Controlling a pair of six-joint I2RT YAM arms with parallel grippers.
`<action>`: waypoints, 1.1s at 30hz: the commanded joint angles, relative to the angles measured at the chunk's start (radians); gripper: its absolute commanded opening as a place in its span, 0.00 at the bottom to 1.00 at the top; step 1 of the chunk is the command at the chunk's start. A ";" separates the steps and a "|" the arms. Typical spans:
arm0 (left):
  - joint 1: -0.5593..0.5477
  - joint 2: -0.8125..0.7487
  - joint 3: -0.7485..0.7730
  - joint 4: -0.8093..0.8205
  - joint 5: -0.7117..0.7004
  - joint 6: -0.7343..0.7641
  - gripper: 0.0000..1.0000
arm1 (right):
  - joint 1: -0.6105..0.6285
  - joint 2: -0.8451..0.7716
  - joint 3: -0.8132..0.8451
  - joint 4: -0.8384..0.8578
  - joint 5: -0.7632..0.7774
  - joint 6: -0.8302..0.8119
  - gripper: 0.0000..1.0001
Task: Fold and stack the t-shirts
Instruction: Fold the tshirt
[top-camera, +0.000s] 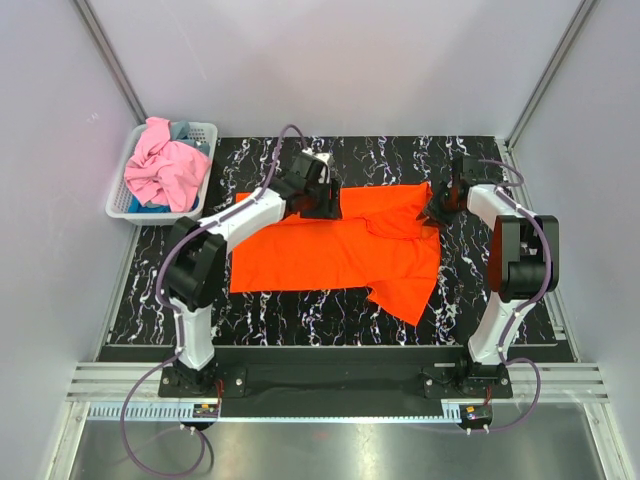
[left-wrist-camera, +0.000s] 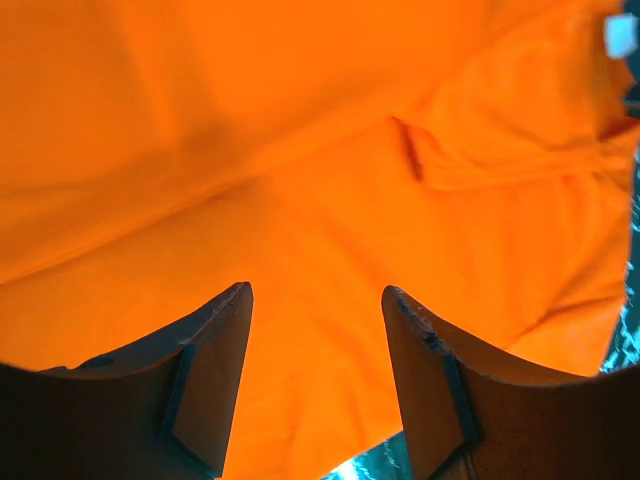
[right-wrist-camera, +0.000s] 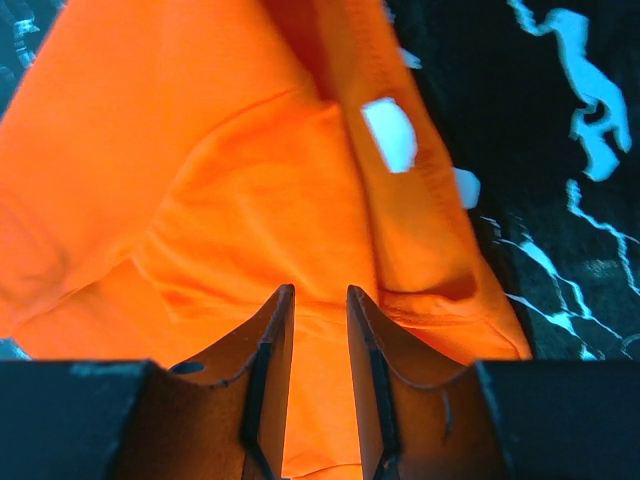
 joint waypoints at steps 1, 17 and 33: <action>-0.012 0.021 0.019 0.060 0.043 -0.012 0.60 | 0.002 -0.012 -0.018 -0.014 0.078 0.050 0.35; -0.016 0.061 0.011 0.075 0.054 -0.033 0.60 | 0.033 -0.013 -0.115 0.083 0.062 0.131 0.34; -0.042 0.123 0.025 0.213 0.176 -0.101 0.54 | 0.033 -0.117 -0.127 0.046 0.088 0.147 0.01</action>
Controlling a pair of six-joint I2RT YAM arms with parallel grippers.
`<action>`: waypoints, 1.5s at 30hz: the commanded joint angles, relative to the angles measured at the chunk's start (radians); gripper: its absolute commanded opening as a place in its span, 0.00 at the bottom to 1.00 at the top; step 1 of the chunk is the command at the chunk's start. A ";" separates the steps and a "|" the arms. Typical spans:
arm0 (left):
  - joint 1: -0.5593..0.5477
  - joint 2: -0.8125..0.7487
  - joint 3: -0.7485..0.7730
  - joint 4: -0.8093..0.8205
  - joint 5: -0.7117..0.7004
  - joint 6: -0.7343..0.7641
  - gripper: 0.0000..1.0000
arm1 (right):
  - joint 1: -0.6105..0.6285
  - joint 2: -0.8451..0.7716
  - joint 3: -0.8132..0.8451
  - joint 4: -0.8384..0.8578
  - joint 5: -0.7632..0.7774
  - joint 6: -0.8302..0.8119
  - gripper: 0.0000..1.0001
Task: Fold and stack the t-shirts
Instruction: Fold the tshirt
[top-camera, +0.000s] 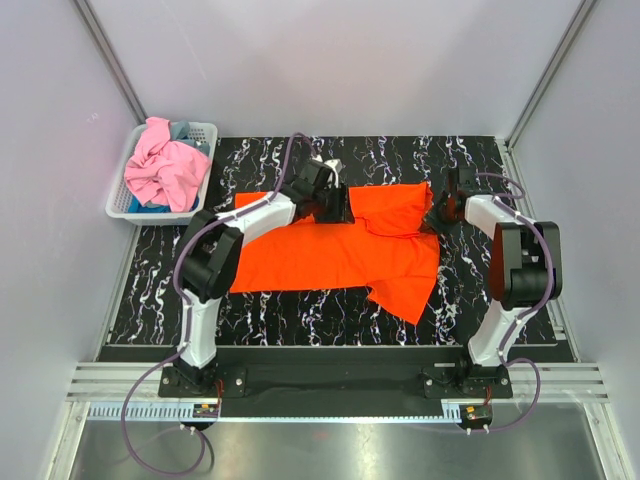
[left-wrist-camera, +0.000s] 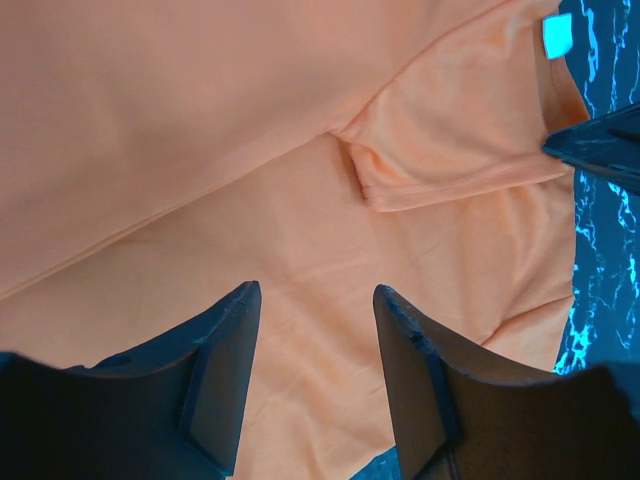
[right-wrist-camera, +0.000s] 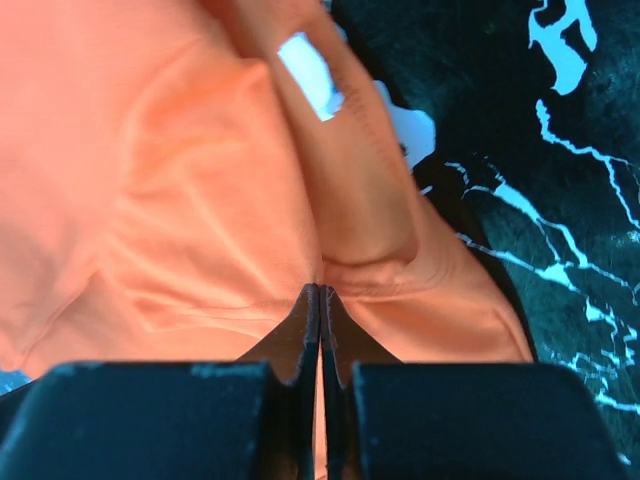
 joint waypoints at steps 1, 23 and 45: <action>-0.018 0.038 0.032 0.070 0.060 -0.035 0.54 | 0.007 -0.074 0.007 -0.014 0.018 0.013 0.01; -0.031 0.090 0.074 0.052 0.052 -0.053 0.55 | 0.014 -0.153 -0.114 -0.002 0.004 0.108 0.01; 0.193 0.134 0.239 -0.134 -0.071 0.050 0.59 | -0.150 -0.025 0.107 0.019 -0.133 -0.220 0.55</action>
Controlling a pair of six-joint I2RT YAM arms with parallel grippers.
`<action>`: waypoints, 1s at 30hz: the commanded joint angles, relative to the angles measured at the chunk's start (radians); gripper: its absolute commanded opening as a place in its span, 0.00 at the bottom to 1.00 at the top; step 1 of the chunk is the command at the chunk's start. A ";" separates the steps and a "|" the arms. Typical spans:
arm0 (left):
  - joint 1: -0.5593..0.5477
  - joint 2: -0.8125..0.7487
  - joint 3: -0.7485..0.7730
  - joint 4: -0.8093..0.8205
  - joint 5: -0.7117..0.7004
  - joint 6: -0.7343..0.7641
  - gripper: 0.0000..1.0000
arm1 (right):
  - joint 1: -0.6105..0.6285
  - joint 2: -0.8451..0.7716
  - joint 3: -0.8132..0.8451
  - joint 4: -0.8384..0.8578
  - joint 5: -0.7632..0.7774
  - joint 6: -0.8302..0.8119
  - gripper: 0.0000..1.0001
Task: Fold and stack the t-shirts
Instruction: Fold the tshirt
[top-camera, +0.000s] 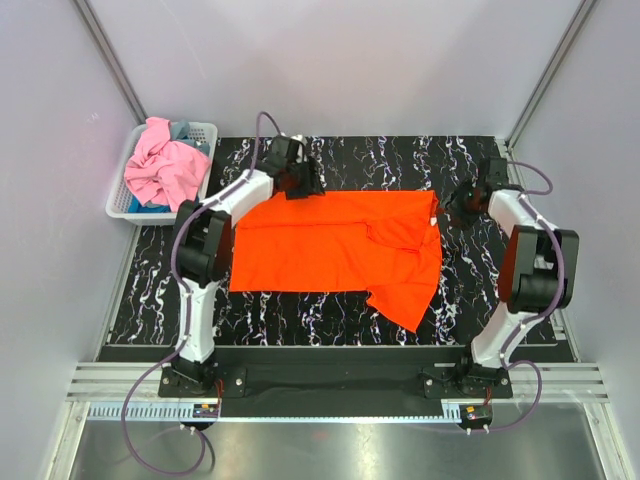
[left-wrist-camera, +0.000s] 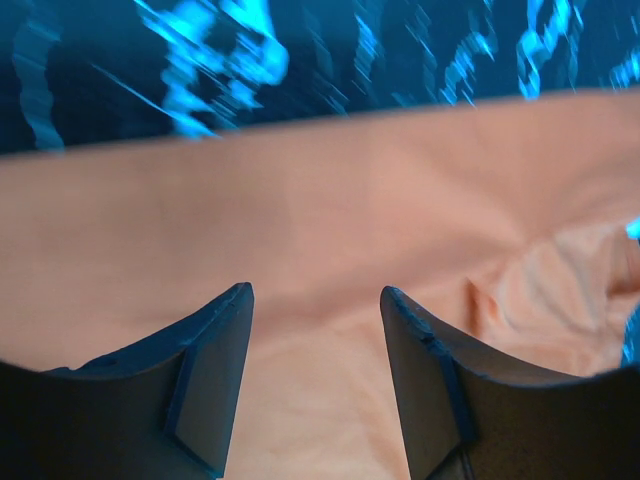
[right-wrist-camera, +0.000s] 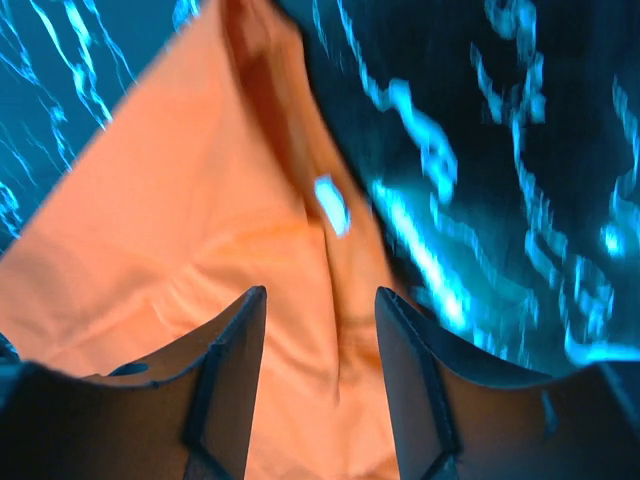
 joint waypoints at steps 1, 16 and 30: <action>0.053 0.043 0.054 -0.019 -0.033 0.045 0.59 | -0.033 0.094 0.076 0.083 -0.144 -0.111 0.54; 0.120 0.156 0.086 -0.031 -0.057 0.065 0.60 | -0.068 0.365 0.323 0.191 -0.301 -0.164 0.47; 0.139 0.181 0.080 -0.042 -0.122 0.042 0.61 | -0.116 0.526 0.473 0.133 -0.247 -0.177 0.00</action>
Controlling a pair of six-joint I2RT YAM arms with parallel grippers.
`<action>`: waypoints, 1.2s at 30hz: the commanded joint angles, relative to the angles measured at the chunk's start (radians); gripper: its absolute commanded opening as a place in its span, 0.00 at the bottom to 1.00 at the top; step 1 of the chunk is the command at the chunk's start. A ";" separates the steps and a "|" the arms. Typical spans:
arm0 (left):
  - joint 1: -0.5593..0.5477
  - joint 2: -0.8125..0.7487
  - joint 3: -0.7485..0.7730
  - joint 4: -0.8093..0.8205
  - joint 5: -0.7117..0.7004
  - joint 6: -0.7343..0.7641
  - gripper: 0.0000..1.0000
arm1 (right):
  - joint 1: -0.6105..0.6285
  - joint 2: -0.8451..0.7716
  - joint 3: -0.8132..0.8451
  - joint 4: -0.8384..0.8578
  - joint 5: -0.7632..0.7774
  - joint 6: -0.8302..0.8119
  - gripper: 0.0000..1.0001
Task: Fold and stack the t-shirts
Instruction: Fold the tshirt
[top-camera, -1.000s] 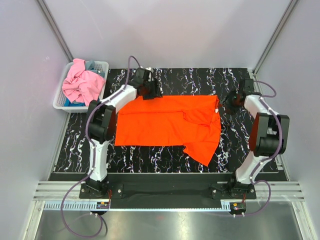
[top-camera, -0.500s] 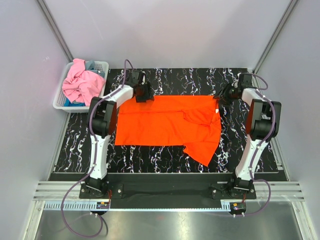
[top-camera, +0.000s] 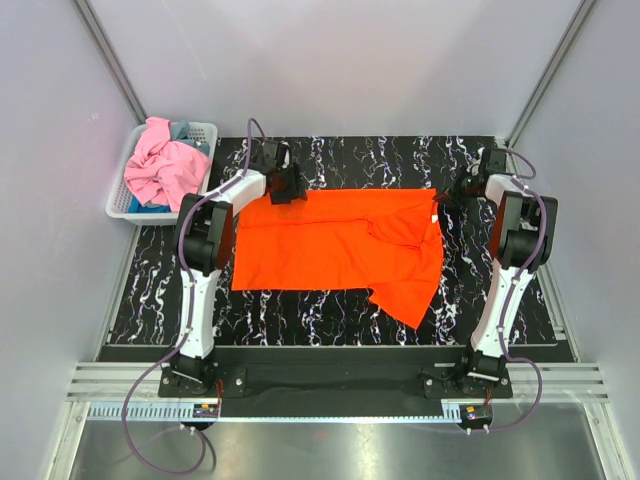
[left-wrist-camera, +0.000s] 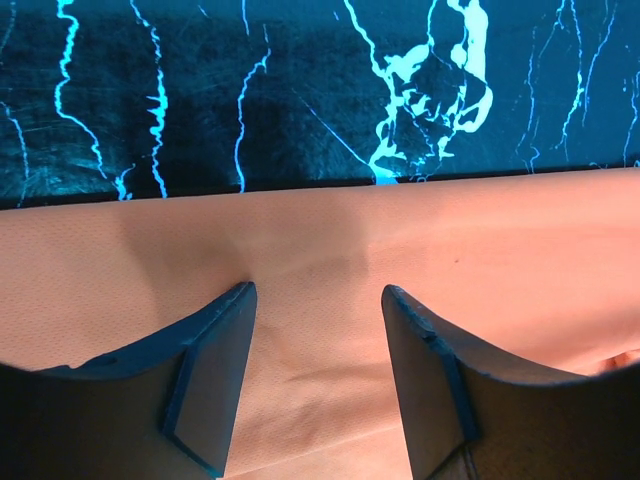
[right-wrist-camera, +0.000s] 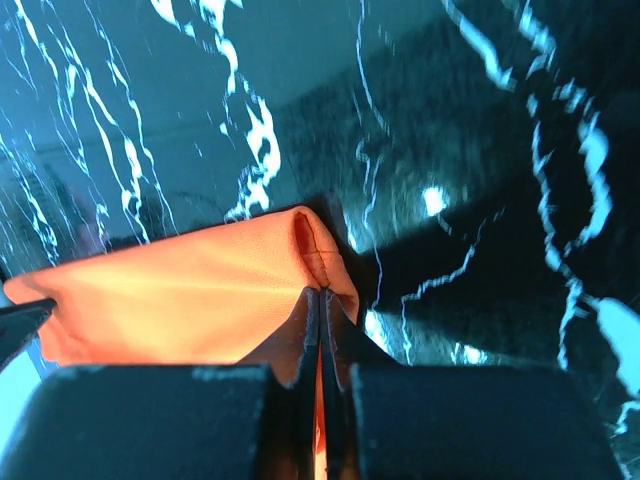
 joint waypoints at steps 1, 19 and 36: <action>0.018 0.041 0.018 -0.016 -0.062 -0.005 0.61 | -0.020 0.029 0.084 -0.029 0.058 -0.019 0.00; 0.029 -0.294 0.041 -0.134 -0.004 0.016 0.68 | -0.020 -0.160 0.258 -0.474 0.323 0.142 0.35; 0.023 -1.032 -0.848 -0.142 -0.289 -0.324 0.66 | 0.156 -0.875 -0.638 -0.634 0.420 0.618 0.43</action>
